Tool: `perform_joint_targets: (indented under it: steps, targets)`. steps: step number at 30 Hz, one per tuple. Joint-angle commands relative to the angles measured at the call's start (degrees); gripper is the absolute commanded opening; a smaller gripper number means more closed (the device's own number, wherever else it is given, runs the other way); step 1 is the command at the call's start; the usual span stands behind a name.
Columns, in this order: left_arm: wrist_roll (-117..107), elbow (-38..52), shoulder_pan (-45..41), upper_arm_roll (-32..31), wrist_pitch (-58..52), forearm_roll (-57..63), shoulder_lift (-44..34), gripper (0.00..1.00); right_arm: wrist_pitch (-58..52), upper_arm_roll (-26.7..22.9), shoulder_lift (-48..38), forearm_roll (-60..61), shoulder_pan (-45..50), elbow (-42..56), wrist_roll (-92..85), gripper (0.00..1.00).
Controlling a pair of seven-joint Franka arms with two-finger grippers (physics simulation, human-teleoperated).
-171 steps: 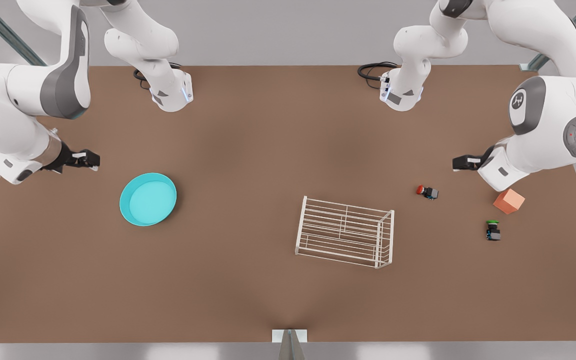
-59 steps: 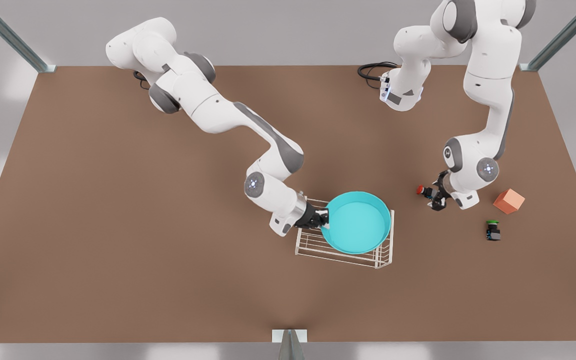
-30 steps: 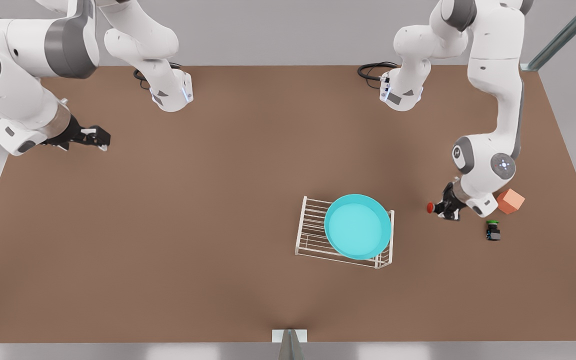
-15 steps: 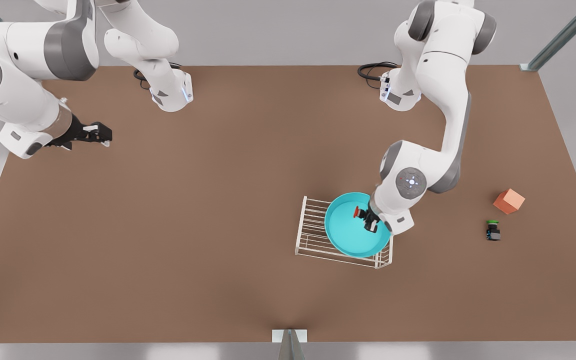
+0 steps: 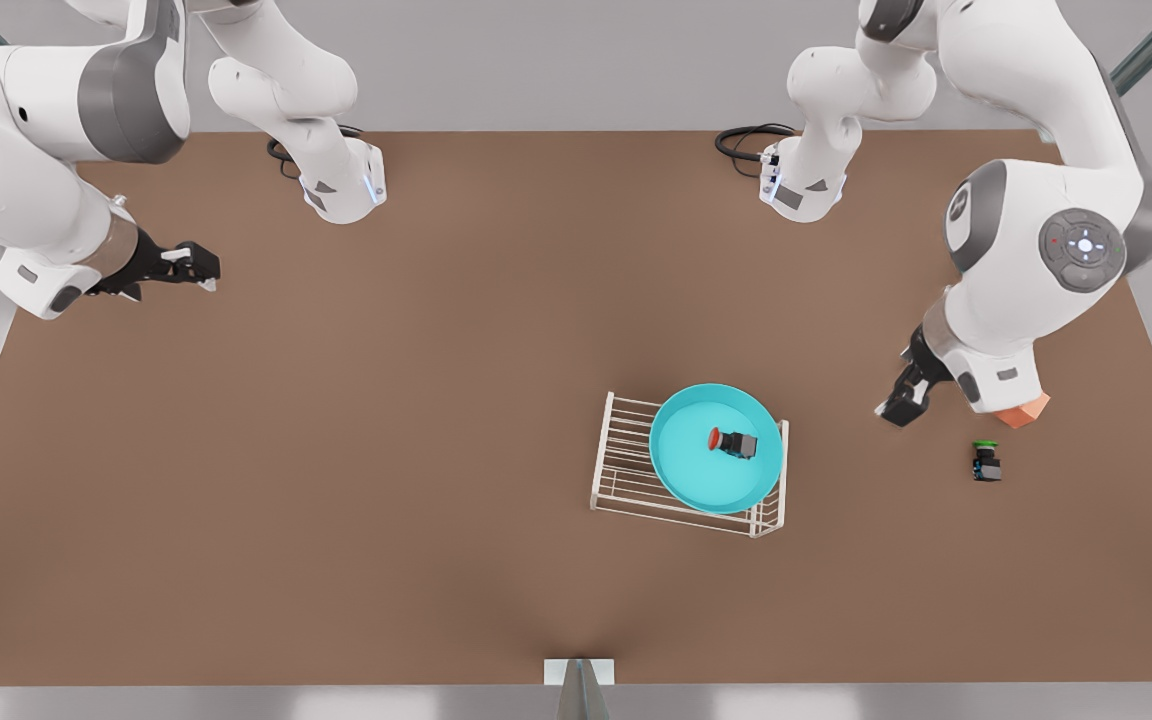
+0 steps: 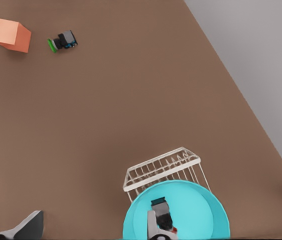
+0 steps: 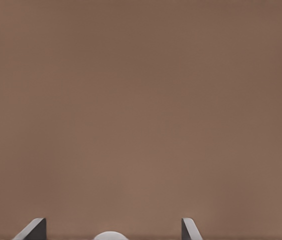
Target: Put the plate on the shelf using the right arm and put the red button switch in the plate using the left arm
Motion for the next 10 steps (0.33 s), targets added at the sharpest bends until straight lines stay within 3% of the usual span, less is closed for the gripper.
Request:
perform_joint_targets:
  steps: [1,4,10]
  targets:
    - [83.8,-0.4,-0.3,-0.1,-8.1,2.2,-2.0,1.00,0.0,0.0,-0.1,-0.7,-0.1,0.0,-1.5,1.00]
    - [72.3,0.3,-0.3,-0.6,-10.9,2.3,-2.0,1.00,-0.1,0.0,-0.1,-0.9,-0.1,0.0,-1.4,1.00]
    - [71.8,-0.4,0.2,-0.4,-14.9,2.3,-5.6,1.00,-0.2,0.0,-0.1,-0.9,-0.2,-0.1,-1.4,1.00]
